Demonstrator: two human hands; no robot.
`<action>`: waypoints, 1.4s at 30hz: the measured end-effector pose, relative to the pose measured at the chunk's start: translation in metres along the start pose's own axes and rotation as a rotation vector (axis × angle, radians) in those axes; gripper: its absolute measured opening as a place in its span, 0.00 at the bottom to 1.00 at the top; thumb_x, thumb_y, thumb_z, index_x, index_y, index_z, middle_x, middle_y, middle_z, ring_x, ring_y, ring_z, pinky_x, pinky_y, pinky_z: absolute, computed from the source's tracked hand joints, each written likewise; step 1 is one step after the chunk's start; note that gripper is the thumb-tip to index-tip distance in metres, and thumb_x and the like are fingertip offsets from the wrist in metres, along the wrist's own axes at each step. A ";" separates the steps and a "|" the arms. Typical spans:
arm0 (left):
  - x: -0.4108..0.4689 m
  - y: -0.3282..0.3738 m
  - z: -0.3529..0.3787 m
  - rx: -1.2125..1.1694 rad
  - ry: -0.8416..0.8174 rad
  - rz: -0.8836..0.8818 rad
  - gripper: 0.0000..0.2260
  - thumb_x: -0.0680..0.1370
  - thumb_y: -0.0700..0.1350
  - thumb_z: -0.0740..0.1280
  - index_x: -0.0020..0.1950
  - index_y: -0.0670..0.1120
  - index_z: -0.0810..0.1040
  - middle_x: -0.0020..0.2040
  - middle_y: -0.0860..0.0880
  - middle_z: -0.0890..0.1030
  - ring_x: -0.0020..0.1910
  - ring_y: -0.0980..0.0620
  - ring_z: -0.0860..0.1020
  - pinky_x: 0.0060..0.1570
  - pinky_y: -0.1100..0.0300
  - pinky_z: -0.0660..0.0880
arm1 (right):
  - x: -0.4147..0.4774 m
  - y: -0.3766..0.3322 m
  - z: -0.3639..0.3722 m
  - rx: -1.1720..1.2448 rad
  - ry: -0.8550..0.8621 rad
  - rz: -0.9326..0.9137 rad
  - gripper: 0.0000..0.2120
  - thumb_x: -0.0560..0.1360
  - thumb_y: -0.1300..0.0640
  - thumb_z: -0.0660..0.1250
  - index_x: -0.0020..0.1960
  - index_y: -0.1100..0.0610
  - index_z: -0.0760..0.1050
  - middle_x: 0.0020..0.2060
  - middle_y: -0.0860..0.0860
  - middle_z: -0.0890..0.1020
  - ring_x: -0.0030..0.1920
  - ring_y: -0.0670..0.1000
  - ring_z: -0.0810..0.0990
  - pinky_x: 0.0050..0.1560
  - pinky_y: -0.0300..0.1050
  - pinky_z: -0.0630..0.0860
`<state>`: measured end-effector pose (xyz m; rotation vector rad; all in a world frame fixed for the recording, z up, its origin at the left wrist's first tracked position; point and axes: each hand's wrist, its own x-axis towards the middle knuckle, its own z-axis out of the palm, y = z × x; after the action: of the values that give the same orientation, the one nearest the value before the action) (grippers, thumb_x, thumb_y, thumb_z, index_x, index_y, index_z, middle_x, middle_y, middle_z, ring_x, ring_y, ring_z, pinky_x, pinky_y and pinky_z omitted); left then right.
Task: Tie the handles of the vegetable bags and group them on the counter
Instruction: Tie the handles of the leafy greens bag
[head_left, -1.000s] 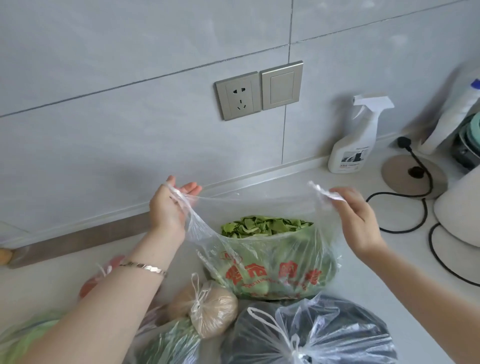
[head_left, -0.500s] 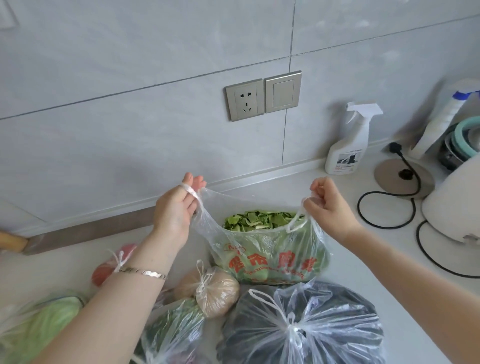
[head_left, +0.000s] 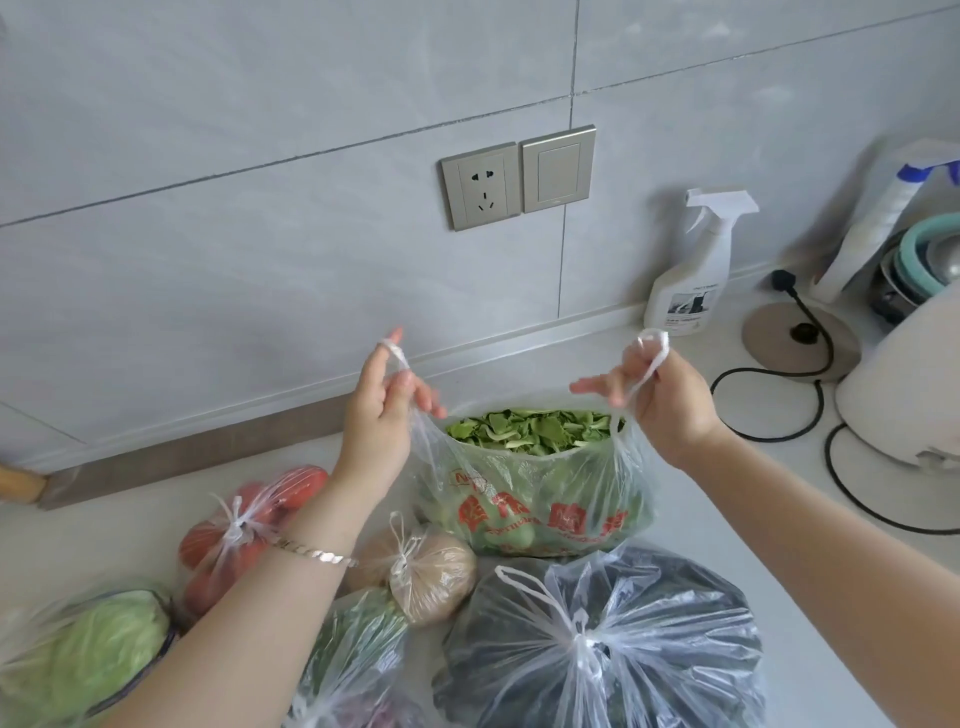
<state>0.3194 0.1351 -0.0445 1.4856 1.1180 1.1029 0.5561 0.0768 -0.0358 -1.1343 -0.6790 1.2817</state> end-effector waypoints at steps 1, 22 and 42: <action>0.001 0.000 0.008 -0.055 -0.009 -0.031 0.14 0.81 0.37 0.53 0.60 0.51 0.71 0.30 0.50 0.72 0.27 0.59 0.74 0.39 0.63 0.76 | 0.005 0.002 0.001 0.100 0.013 0.070 0.29 0.79 0.59 0.46 0.20 0.51 0.64 0.15 0.48 0.66 0.20 0.49 0.72 0.45 0.48 0.76; 0.011 -0.031 0.089 -0.520 -0.006 -0.821 0.10 0.71 0.31 0.68 0.50 0.40 0.74 0.30 0.45 0.78 0.21 0.56 0.73 0.21 0.67 0.70 | 0.031 0.081 0.025 -0.194 -0.076 0.292 0.14 0.75 0.71 0.53 0.42 0.64 0.77 0.25 0.52 0.70 0.26 0.46 0.64 0.25 0.33 0.61; -0.007 -0.048 0.078 0.410 -0.186 0.138 0.19 0.74 0.45 0.67 0.31 0.53 0.59 0.31 0.38 0.73 0.34 0.42 0.76 0.32 0.63 0.71 | 0.037 0.085 0.012 -0.626 0.209 0.113 0.07 0.71 0.59 0.70 0.49 0.52 0.76 0.31 0.51 0.76 0.28 0.47 0.72 0.25 0.33 0.71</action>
<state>0.3875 0.1228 -0.1044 1.9679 1.1690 0.8341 0.5211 0.1078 -0.1166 -1.8098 -0.8975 1.0436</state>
